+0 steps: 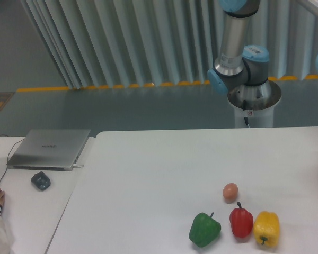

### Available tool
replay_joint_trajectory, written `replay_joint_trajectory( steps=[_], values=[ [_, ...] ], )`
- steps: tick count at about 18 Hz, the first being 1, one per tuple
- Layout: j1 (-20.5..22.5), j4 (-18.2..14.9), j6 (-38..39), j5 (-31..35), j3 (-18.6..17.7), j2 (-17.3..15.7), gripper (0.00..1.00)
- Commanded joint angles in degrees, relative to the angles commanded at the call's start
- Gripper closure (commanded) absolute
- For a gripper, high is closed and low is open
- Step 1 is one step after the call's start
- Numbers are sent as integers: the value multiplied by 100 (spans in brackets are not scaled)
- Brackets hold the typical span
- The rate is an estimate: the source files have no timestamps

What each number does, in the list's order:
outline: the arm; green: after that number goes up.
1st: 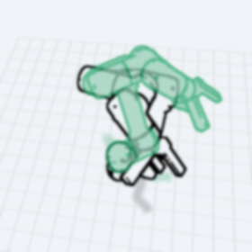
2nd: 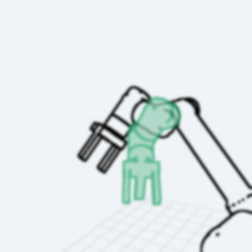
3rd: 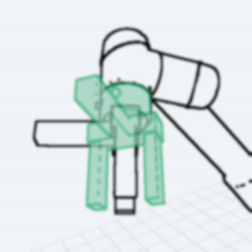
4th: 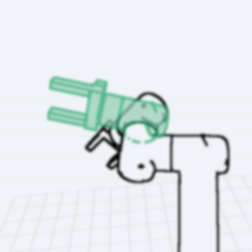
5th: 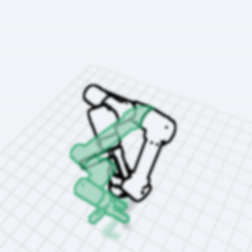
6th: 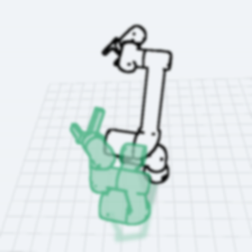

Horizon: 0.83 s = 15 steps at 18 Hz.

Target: Place the triangular bread in the basket

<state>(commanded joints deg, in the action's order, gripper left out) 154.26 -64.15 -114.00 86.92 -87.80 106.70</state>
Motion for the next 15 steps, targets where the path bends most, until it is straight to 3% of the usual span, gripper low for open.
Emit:
replay_joint_trajectory(
  steps=[3, 7, 12, 15],
  values=[
    [-211, -325, 289, 52, 0, -35, 0],
    [-747, -1002, 860, 606, -9, -44, 0],
    [-1213, -1144, 1642, 545, -96, -158, 0],
    [-1222, -1152, 1670, 466, -105, -159, 0]
  ],
)
